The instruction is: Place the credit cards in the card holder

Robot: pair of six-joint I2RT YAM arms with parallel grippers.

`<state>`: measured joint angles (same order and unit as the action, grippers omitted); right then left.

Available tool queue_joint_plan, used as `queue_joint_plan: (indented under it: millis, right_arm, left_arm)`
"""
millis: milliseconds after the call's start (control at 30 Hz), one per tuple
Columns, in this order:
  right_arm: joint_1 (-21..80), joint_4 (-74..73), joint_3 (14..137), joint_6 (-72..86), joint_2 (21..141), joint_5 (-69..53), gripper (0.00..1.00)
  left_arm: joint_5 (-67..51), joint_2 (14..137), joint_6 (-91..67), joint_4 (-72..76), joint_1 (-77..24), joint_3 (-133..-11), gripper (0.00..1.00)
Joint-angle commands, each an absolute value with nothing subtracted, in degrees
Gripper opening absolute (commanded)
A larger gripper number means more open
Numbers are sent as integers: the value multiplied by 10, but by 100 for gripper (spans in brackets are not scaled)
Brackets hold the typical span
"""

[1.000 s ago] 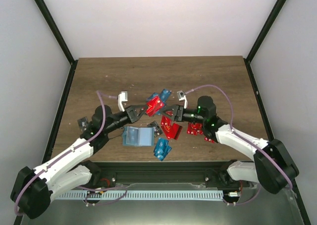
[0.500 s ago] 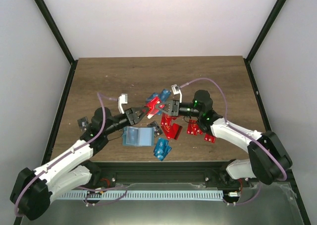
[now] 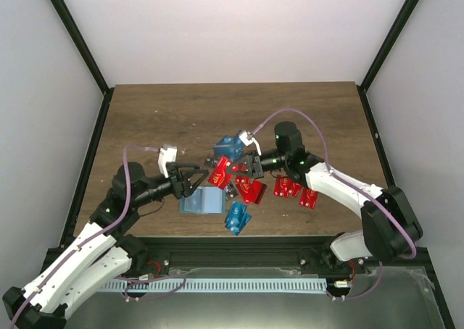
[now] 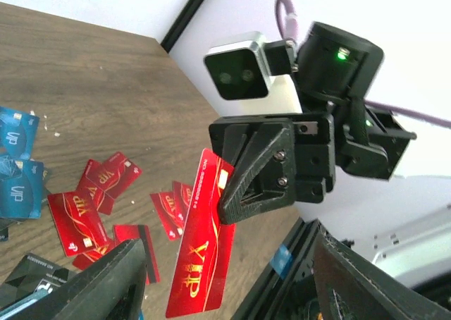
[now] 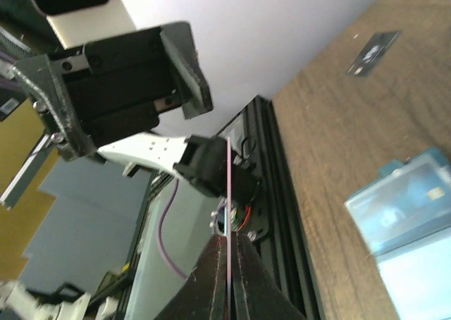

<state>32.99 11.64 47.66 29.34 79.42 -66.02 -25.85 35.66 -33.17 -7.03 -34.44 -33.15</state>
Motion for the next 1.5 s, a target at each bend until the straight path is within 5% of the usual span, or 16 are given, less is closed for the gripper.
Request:
queue_joint_plan:
  millis: [0, 633, 933, 1000, 1033, 1067, 1133, 1267, 1467]
  right_arm:
    - [351, 66, 498, 222, 797, -732, 1]
    - [378, 65, 504, 203, 771, -747, 1]
    - [381, 52, 509, 203, 774, -736, 1]
    - [381, 24, 516, 192, 773, -709, 14]
    - [381, 9, 517, 190, 772, -684, 40]
    - [381, -2, 516, 194, 770, -651, 55]
    - [380, -19, 508, 209, 767, -586, 72]
    - [380, -11, 475, 279, 773, -491, 74]
    - [390, 104, 395, 382, 795, -453, 61]
  left_arm:
    - [-306, 351, -277, -140, -345, -342, 66]
    - [-417, 406, -281, -97, -358, -333, 32]
    - [-393, 433, -286, -93, -379, -342, 4]
    - [-340, 430, -286, -119, -379, -349, 4]
    - [-304, 428, -288, -139, -379, -356, 4]
    - [-249, 428, -292, -165, -378, -362, 4]
    - [-134, 440, -307, -236, -373, -371, 4]
    - [-103, 483, -354, -236, -352, -338, 4]
    - [-86, 474, -397, -160, -329, -262, 4]
